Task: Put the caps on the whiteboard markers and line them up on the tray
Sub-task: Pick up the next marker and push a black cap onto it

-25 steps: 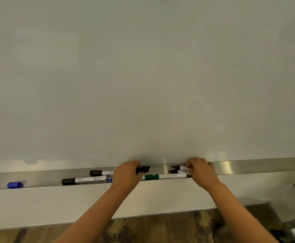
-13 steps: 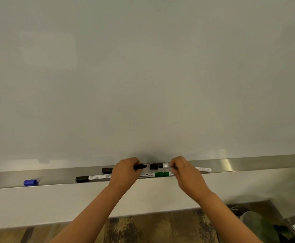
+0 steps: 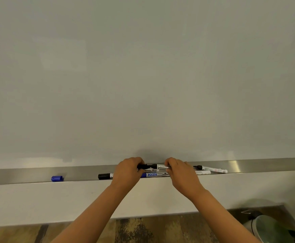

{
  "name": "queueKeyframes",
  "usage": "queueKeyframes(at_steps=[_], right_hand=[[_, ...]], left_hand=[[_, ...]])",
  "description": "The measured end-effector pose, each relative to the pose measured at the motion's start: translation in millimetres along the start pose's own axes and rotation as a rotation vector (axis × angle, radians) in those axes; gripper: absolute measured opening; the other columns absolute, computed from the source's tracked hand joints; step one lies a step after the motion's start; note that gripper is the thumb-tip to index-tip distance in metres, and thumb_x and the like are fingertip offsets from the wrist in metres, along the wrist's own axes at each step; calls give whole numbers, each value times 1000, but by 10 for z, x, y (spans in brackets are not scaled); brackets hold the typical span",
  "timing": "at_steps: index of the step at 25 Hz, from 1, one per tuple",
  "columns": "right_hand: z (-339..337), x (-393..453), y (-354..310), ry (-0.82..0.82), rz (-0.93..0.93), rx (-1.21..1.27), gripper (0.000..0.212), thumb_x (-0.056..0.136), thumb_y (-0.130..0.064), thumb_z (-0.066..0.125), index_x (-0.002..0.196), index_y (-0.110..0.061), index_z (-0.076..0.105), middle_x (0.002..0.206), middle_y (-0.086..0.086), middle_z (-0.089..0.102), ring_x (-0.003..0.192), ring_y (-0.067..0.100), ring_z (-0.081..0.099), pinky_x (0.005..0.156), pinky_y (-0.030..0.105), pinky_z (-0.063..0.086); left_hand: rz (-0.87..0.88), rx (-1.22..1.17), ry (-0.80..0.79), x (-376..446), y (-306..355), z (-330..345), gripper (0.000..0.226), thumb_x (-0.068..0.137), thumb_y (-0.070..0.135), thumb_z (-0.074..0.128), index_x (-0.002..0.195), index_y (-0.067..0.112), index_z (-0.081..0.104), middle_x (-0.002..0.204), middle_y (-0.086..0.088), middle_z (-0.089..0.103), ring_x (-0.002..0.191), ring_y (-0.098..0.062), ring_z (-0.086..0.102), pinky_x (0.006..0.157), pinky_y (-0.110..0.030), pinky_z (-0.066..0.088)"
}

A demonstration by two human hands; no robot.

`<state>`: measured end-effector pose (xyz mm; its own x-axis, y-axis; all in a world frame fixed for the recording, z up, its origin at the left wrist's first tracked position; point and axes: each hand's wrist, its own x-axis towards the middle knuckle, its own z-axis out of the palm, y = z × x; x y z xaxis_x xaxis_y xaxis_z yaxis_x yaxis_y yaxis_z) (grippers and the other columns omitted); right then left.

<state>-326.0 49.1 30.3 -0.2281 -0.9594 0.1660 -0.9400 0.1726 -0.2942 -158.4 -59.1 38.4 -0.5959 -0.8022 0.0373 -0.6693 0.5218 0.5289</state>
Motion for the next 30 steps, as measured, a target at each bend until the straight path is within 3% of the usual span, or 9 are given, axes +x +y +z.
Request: queueKeyframes(at_steps=[8,10,13,16,20,24,27,30], right_hand=[[5,12,-273,-40,-53,25,13,95,-24,42,107,-23,47,103,1,63,87,20,54,84,32,36],[6,-1,-321,-22,-80,-47,23,93,-39,38,107,-24,48,102,-2,61,92,21,54,84,35,33],[-1,16,-435,-22,-8,-193,67,72,-81,27,93,-24,55,91,-5,60,88,18,50,87,40,32],[-14,81,-550,63,91,-203,76,55,-94,26,66,-24,53,65,-8,53,70,15,46,81,37,32],[-30,152,-652,126,105,-155,66,56,-86,41,45,-21,38,43,-8,38,50,15,40,69,33,28],[2,153,-700,192,58,-111,54,60,-66,50,40,-20,33,32,-2,42,35,13,34,62,31,35],[58,133,-687,211,38,-69,49,61,-58,45,37,-16,40,30,1,46,32,13,31,59,30,40],[82,132,-647,217,18,-55,49,62,-56,44,37,-14,47,30,1,48,30,15,41,57,29,42]], left_hand=[[23,-103,-63,-69,-75,-94,18,85,23,61,102,22,68,99,1,72,89,-14,62,75,-27,48],[-30,-273,-110,-69,-68,-126,16,81,19,65,96,18,70,85,1,71,78,-12,61,68,-21,46],[-111,-517,-232,-80,-30,-206,9,76,13,71,85,13,72,70,2,66,64,-7,58,57,-13,45],[-160,-664,-269,-110,0,-284,2,73,12,73,75,13,72,66,0,68,59,-8,58,52,-11,47],[-252,-786,-294,-104,5,-370,7,72,15,76,67,12,72,59,2,68,59,-8,61,55,-16,50],[-281,-800,-348,-101,40,-397,12,70,17,77,61,12,72,56,1,68,57,-11,63,58,-19,54],[-284,-806,-377,-107,76,-389,14,69,17,78,60,9,71,57,-3,67,58,-14,64,60,-22,56],[-296,-801,-384,-102,101,-385,15,69,17,78,58,11,71,52,1,67,55,-12,65,60,-22,56]])
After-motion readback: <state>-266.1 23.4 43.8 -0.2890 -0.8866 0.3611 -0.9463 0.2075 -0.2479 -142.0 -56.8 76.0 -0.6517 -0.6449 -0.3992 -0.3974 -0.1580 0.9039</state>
